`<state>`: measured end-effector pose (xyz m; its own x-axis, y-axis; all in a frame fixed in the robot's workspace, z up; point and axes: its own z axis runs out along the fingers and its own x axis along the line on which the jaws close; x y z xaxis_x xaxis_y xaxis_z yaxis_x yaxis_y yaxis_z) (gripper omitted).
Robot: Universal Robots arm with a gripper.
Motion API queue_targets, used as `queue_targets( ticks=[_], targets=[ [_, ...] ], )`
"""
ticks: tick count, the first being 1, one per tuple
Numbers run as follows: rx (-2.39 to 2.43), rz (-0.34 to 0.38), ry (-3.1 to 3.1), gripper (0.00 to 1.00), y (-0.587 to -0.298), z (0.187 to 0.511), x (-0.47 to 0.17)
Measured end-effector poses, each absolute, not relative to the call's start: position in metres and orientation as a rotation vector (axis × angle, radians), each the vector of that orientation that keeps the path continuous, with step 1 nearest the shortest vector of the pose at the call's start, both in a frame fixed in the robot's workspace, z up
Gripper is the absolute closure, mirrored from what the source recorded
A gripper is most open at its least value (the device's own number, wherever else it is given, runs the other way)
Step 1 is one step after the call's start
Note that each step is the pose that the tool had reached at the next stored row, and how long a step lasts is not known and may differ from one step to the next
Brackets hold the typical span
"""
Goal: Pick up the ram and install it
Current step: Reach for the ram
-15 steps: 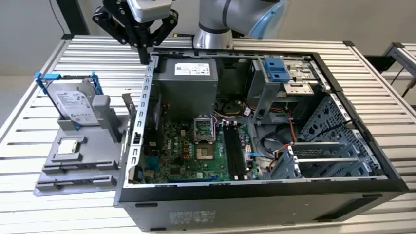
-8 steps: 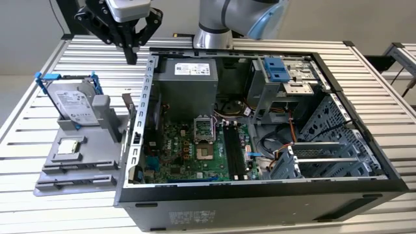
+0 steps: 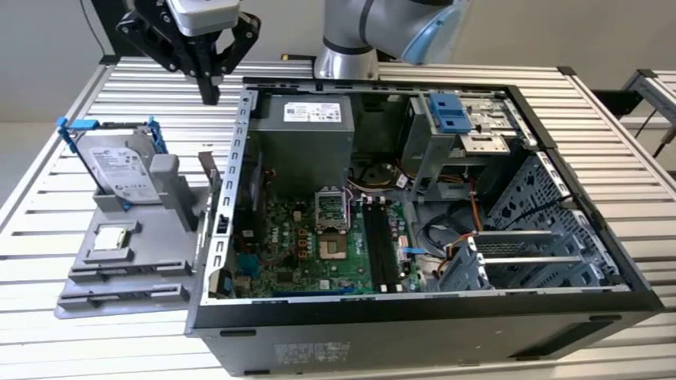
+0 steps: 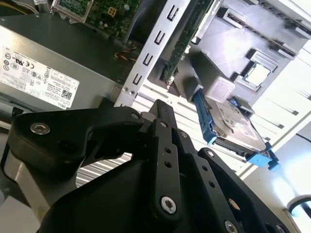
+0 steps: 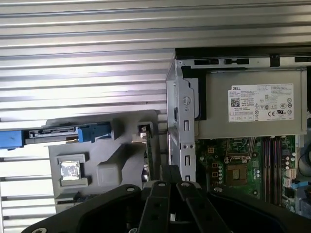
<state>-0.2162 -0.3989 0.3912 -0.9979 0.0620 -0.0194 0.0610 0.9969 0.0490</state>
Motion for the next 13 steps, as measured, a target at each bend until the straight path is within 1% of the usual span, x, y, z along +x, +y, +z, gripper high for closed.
queue_targets(
  ticks=[13],
  targets=[
    [0.042, 0.076, 3.120, 1.00, -0.399, 0.391, -0.237]
  ],
)
